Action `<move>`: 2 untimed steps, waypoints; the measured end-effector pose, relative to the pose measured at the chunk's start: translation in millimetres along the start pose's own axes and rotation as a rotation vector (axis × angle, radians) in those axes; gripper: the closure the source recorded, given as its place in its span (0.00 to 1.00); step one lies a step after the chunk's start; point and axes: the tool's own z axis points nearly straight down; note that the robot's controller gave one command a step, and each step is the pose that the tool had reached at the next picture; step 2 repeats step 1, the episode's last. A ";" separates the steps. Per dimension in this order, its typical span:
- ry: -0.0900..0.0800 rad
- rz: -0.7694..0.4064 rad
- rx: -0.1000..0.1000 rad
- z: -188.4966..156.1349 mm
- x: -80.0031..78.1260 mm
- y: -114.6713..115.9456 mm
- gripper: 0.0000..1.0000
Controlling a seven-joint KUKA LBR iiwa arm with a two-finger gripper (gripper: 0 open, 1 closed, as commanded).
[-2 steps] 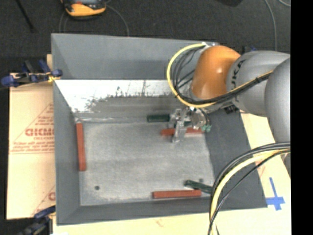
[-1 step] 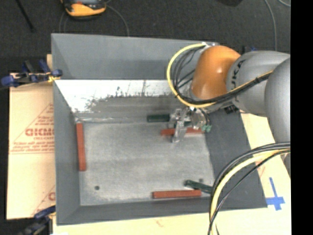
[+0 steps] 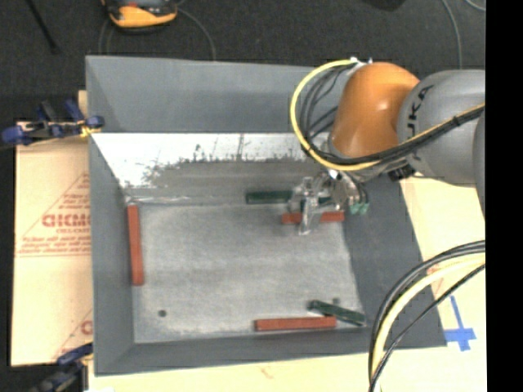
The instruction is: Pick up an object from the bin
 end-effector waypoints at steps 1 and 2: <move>-0.009 -0.004 0.002 -152.9 13.4 15.6 1.00; -0.009 -0.004 0.002 -152.9 13.4 15.6 1.00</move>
Offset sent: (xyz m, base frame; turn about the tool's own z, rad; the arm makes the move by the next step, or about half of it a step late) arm 0.0000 0.0000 0.0000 0.0000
